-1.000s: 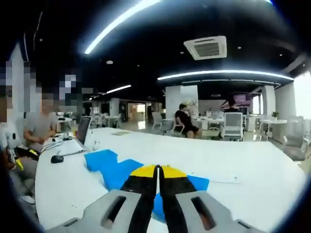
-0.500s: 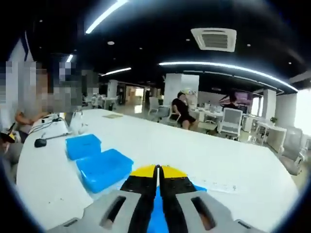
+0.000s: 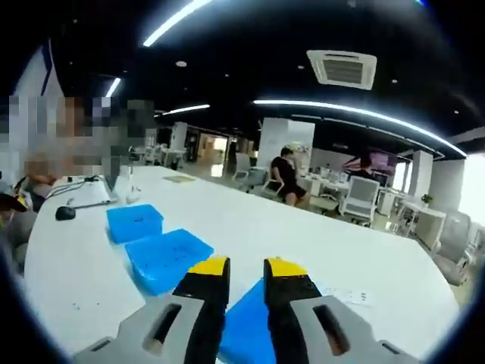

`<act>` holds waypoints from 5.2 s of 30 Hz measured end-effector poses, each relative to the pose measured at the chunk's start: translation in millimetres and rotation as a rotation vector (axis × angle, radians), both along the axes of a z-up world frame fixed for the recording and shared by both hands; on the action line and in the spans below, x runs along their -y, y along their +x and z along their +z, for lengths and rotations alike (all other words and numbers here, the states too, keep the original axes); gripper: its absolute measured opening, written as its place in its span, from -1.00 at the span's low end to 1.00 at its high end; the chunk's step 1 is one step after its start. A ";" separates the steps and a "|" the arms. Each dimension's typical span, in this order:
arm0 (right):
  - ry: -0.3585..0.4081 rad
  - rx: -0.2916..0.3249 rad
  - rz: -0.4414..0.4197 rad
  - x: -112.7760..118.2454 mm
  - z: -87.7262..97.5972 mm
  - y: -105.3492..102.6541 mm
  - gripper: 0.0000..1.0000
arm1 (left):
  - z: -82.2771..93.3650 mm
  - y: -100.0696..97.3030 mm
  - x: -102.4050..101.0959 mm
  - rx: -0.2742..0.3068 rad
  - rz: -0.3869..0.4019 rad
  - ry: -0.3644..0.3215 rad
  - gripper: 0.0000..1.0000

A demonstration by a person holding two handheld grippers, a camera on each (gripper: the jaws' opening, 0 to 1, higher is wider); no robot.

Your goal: Pick up the resistors one by one and place each resistor into its matching bin, sorting the parts by color and model until every resistor is separated into the correct bin for its type

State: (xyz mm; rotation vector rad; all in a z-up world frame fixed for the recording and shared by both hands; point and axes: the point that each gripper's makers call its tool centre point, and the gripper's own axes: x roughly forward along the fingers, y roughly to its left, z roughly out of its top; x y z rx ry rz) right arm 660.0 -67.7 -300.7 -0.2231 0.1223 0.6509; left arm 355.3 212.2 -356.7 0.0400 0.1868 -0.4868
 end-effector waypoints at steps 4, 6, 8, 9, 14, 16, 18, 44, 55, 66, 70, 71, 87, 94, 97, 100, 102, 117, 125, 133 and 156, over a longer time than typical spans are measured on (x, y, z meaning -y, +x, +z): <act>0.030 -0.006 0.066 -2.5 -1.8 -38.1 -0.60 | 3.8 1.7 -0.8 0.009 0.003 0.008 0.30; 0.060 -0.003 0.077 -1.0 -0.4 -56.2 -0.60 | 4.4 2.7 -1.2 0.012 0.002 0.009 0.30; 0.088 0.005 0.094 1.8 1.5 -78.5 -0.60 | 3.4 3.4 -1.4 0.010 -0.001 0.010 0.30; 0.098 0.004 0.104 2.7 1.6 -90.9 -0.60 | 2.3 3.4 -1.0 0.008 -0.006 0.009 0.31; 0.127 -0.017 0.152 12.0 -4.3 -147.4 -0.52 | -13.2 -1.5 1.9 -0.040 -0.027 -0.037 0.32; 0.120 -0.034 0.160 15.5 -7.7 -160.7 -0.48 | -22.1 -2.3 -0.9 -0.061 -0.014 -0.014 0.32; 0.099 -0.033 0.168 18.0 -7.7 -169.0 -0.48 | -26.8 -2.9 -2.6 -0.069 -0.007 0.007 0.32; -0.520 -0.442 0.453 -54.2 -123.1 -115.2 -0.49 | -43.1 -12.5 1.6 -0.110 -0.025 0.021 0.33; -0.688 -0.538 0.462 -69.5 -166.6 -93.1 -0.54 | -48.2 -14.6 3.3 -0.120 -0.035 0.024 0.33; -0.720 -0.608 0.451 -69.3 -181.4 -87.7 -0.67 | -55.8 -15.2 0.1 -0.136 -0.036 0.012 0.33; -0.708 -0.640 0.441 -69.3 -182.8 -90.2 -0.75 | -57.6 -15.0 -1.7 -0.138 -0.031 0.008 0.33; -0.708 -0.639 0.440 -69.0 -182.9 -90.2 -0.76 | -58.0 -15.2 -1.4 -0.138 -0.031 0.007 0.33; -0.675 -0.601 0.440 -67.6 -171.5 -92.1 -0.90 | -53.3 -16.2 3.1 -0.124 -0.042 -0.007 0.32; -0.454 -0.530 0.404 -63.4 -130.7 -96.0 -0.90 | -45.1 -12.2 2.1 -0.101 -0.034 -0.013 0.32; -0.277 -0.475 0.371 -54.5 -95.2 -101.7 -0.90 | -38.9 -8.5 3.0 -0.085 -0.033 -0.013 0.32; -0.155 -0.389 0.321 -38.6 -68.7 -109.4 -0.90 | -31.8 -4.2 3.8 -0.066 -0.032 -0.019 0.32; -0.084 -0.335 0.275 -23.6 -53.9 -115.8 -0.90 | -27.5 -1.6 4.8 -0.054 -0.032 -0.022 0.32; 0.249 0.071 -0.026 41.8 -0.9 -216.5 -0.89 | -7.4 11.3 6.5 -0.009 -0.029 -0.012 0.32; 0.266 0.120 -0.054 43.4 15.6 -191.6 -0.89 | -4.3 9.3 6.9 0.002 -0.034 -0.006 0.32; 0.236 0.118 -0.042 33.5 30.8 -118.3 -0.89 | -4.4 3.8 5.3 0.007 -0.023 -0.010 0.32; 0.153 -0.014 -0.207 37.8 -9.8 58.4 -0.89 | -6.8 2.1 -4.4 0.001 0.011 -0.016 0.32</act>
